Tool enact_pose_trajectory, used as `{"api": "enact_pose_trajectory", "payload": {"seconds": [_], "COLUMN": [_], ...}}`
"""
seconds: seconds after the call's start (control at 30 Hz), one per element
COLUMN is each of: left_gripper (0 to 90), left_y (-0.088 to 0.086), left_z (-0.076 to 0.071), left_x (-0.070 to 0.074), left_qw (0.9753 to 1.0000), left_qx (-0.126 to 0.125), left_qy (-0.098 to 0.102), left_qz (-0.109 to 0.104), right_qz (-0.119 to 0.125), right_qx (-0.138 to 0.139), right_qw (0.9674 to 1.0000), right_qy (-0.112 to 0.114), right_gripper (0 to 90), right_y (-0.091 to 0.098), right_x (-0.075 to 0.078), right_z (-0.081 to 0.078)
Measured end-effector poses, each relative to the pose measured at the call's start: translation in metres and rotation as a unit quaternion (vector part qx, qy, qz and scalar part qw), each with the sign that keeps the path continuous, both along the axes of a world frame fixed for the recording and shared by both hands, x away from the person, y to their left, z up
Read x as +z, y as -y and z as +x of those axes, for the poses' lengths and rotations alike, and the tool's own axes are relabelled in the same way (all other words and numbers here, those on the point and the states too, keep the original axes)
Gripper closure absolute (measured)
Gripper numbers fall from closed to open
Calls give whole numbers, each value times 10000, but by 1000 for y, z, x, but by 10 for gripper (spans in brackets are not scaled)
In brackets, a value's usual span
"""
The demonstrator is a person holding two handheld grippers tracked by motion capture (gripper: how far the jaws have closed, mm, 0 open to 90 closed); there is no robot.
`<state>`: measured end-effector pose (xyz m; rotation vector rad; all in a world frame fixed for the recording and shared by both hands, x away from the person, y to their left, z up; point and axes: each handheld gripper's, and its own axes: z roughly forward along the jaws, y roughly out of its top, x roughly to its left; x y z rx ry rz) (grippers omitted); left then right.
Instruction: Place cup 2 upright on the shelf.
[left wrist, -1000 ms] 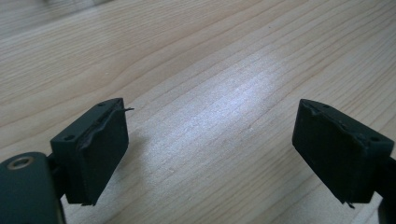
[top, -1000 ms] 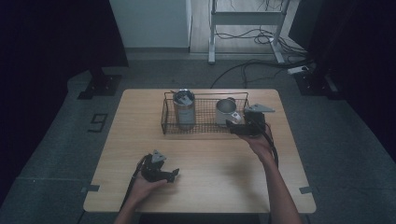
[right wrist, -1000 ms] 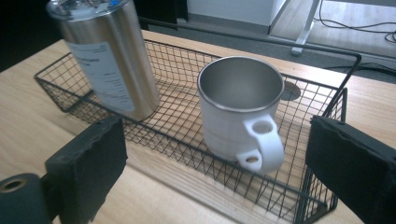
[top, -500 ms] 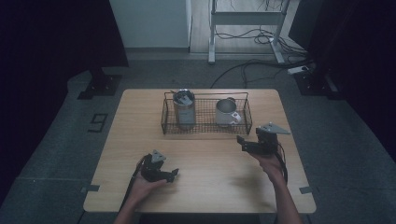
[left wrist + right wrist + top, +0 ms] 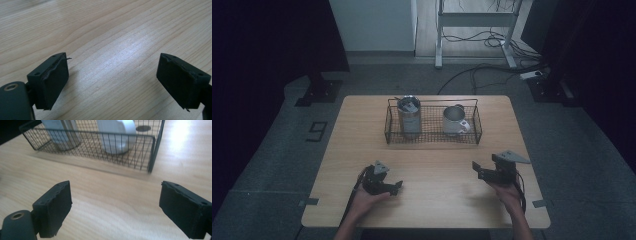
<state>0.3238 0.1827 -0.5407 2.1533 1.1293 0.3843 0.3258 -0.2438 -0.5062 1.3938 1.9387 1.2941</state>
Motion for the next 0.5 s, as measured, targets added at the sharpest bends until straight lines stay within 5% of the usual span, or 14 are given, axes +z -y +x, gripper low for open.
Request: {"api": "enact_pose_trajectory", "payload": {"seconds": [0.5], "left_gripper": [110], "left_y": [-2], "left_z": [0], "left_x": [1], "left_qw": [10000], "left_qx": [34], "left_qy": [14], "left_qz": [14], "right_qz": [-348], "right_qx": [-40], "right_qw": [9991], "right_qy": [-230], "right_gripper": [116], "right_y": [4], "right_x": [-25], "right_z": [-5]}}
